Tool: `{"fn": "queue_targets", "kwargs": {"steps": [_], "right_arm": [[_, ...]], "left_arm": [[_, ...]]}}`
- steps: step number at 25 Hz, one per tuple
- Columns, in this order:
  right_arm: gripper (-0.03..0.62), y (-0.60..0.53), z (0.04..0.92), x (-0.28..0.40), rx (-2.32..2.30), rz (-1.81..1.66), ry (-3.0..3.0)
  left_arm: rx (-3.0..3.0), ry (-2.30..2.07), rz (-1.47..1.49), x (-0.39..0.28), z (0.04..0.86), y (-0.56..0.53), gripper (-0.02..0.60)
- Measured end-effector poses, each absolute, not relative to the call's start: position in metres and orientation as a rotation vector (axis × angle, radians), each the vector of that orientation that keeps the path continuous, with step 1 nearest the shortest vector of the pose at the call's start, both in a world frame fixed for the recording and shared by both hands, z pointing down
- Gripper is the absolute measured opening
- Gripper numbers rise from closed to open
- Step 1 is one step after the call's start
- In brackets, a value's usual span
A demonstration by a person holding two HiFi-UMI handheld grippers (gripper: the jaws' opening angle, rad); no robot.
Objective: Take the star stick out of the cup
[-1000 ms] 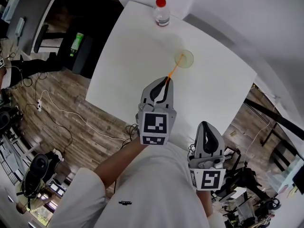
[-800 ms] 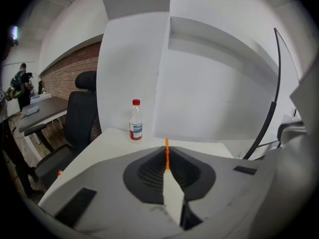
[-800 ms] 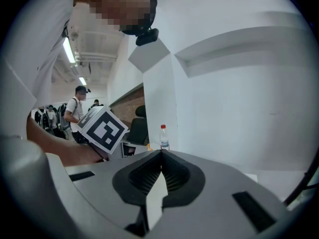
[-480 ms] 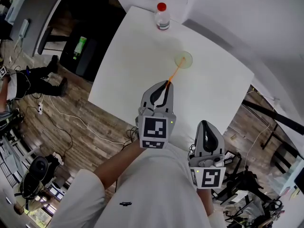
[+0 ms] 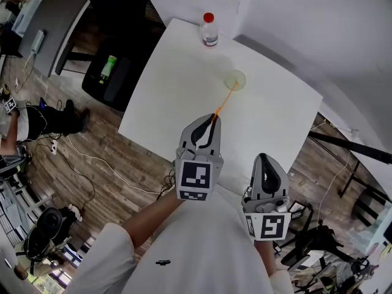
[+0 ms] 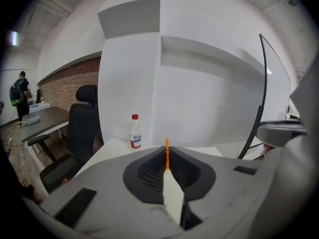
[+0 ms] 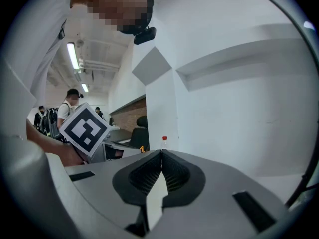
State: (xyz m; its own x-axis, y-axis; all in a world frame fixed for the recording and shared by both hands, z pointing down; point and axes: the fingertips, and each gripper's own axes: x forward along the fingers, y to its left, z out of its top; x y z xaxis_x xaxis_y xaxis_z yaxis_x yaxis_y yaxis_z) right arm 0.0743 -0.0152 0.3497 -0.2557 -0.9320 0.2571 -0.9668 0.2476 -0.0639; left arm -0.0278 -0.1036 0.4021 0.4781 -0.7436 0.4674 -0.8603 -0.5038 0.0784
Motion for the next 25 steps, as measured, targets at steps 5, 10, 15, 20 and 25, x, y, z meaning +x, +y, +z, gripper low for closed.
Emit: {"fn": "queue_targets", "kwargs": {"steps": [5,10,15,20,25], "right_arm": [[-0.002,-0.01,0.34,0.074,1.808,0.28,-2.357],[-0.002,-0.007,0.33,0.076,1.816,0.227,-2.377],[-0.002,-0.008,0.325,0.082,1.835,0.2,-2.387],[-0.002,-0.001,0.323,0.088,1.86,0.2,-2.378],[-0.003,0.009,0.321,0.091,1.858,0.196,-2.376]], "left_arm": [[2.449,-1.372,0.524,-0.034,0.382,-0.089,0.025],[2.474,-1.396,0.501,-0.044,0.362,-0.072,0.025],[2.474,-1.41,0.492,-0.053,0.35,-0.055,0.025],[2.508,-1.43,0.459,-0.06,0.332,-0.04,0.025],[2.515,-1.462,0.437,-0.068,0.324,-0.026,0.025]]}}
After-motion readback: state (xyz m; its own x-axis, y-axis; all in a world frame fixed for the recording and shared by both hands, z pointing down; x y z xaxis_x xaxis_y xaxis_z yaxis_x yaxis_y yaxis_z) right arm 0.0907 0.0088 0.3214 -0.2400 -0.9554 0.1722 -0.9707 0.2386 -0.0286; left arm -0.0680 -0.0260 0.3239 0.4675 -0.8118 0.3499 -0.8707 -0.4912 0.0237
